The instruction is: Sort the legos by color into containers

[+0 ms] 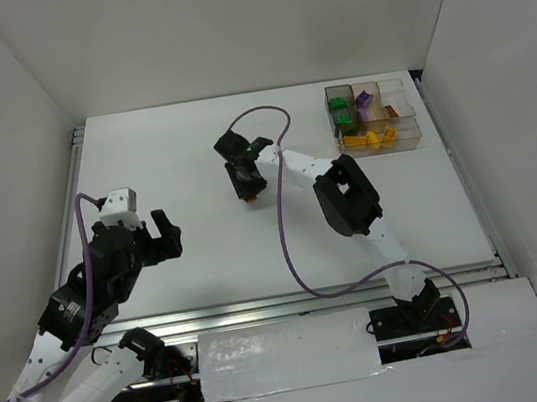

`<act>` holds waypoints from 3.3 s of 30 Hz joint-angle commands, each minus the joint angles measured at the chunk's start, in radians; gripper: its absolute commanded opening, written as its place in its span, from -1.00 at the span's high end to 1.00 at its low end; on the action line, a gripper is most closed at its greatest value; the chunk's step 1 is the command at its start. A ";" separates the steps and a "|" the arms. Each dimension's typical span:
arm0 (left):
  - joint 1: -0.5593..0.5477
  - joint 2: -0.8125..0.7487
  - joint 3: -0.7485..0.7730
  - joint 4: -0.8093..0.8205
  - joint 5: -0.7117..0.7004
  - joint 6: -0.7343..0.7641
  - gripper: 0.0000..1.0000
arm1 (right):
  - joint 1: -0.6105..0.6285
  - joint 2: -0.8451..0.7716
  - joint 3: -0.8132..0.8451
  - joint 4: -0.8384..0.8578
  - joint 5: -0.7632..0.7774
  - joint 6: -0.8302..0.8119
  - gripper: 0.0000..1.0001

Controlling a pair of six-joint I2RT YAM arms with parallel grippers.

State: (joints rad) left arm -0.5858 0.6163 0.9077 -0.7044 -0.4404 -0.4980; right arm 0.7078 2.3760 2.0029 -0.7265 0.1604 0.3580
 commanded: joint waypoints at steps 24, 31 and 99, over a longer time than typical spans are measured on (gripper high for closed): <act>0.004 -0.036 -0.001 0.028 -0.004 0.013 -0.99 | -0.602 -0.255 -0.042 0.370 0.352 -0.519 1.00; 0.001 -0.033 -0.004 0.031 -0.004 0.013 -0.99 | -0.700 -0.121 0.053 0.375 0.318 -0.534 1.00; 0.389 0.199 0.416 -0.177 0.022 -0.027 -0.99 | -0.413 -1.804 -0.811 -0.135 -0.067 0.058 -0.99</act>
State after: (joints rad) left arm -0.2031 0.8715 1.2827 -0.7994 -0.3908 -0.5285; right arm 0.2890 0.6071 1.1244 -0.7933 0.1520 0.4042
